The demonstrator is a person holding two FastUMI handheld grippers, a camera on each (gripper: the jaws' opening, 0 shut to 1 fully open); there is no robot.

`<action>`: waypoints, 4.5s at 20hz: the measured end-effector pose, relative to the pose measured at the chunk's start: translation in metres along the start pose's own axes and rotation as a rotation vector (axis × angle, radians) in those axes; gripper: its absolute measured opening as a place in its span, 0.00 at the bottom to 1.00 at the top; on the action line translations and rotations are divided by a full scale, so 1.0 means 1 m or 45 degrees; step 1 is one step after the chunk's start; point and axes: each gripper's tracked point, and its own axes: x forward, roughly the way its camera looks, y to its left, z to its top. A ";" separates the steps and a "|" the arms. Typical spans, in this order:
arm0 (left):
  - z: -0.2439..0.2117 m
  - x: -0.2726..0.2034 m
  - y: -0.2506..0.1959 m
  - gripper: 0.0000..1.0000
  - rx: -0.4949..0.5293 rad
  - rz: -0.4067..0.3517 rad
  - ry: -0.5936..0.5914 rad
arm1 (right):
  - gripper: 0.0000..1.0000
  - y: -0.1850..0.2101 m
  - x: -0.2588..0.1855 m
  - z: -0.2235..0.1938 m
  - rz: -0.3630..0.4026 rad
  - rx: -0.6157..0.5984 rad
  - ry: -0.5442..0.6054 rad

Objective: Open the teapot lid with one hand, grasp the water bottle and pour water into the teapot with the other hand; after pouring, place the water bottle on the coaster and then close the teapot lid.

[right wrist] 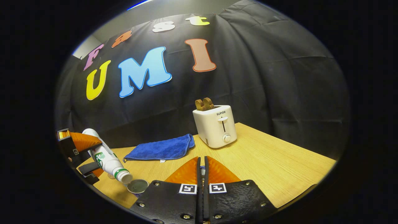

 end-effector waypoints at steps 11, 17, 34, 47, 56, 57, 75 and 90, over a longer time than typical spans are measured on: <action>-0.003 0.003 0.007 0.84 0.039 0.010 -0.008 | 0.00 0.002 0.001 -0.002 0.011 -0.005 0.008; -0.014 -0.001 -0.012 0.84 -0.245 -0.045 -0.017 | 0.00 0.009 0.000 -0.001 0.047 -0.011 0.000; -0.085 -0.052 -0.057 0.87 -1.403 -0.059 0.118 | 0.00 0.087 -0.010 -0.013 0.382 -0.028 0.009; -0.126 -0.092 -0.098 0.91 -1.974 0.003 0.281 | 0.00 0.150 -0.018 -0.038 0.574 -0.248 0.029; -0.144 -0.108 -0.110 0.84 -2.127 0.043 0.310 | 0.00 0.147 -0.011 -0.053 0.549 -0.289 0.080; -0.146 -0.108 -0.112 0.84 -2.137 0.045 0.311 | 0.00 0.147 -0.012 -0.054 0.550 -0.289 0.087; -0.173 -0.100 -0.115 0.90 -2.339 0.112 0.374 | 0.72 0.145 -0.021 -0.045 0.521 -0.362 0.014; -0.161 0.002 -0.120 0.90 -2.645 -0.022 0.256 | 0.72 0.134 -0.026 -0.033 0.478 -0.356 -0.041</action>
